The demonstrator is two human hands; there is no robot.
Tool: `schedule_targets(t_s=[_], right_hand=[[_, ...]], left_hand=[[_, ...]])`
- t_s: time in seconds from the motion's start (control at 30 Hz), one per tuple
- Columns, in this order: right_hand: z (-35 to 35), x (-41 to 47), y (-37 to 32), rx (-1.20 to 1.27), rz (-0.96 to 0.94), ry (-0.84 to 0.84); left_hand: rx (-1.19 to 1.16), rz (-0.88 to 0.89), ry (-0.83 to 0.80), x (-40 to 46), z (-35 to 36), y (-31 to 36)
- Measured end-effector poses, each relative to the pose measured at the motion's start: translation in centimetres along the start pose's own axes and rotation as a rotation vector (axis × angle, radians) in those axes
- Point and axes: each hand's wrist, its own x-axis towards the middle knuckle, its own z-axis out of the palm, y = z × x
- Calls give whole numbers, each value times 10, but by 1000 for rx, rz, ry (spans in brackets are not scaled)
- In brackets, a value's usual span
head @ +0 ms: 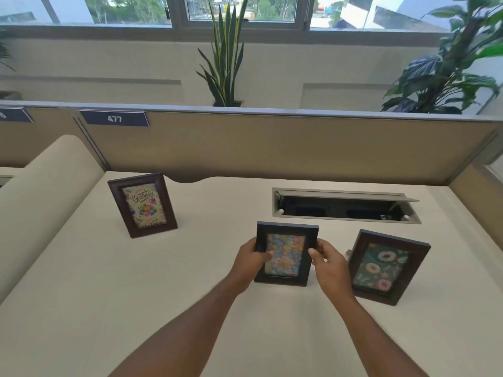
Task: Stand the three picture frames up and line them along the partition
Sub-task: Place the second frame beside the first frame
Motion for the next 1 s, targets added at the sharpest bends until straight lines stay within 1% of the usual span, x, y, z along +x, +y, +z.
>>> schedule_targets(t_s=[0.2, 0.57, 0.7, 0.73, 1.0], right_hand=[[18, 16, -11, -9, -51, -11], [111, 63, -67, 28, -132, -145], [143, 83, -88, 32, -128, -171], [160, 91, -95, 32, -132, -181], [216, 125, -120, 25, -105, -224]], left_hand=[[-14, 22, 41, 5, -17, 6], [-29, 92, 144, 33, -111, 45], [-35, 103, 183, 45, -142, 60], [-37, 101, 206, 52, -157, 63], [-44, 104, 292, 80, -201, 80]])
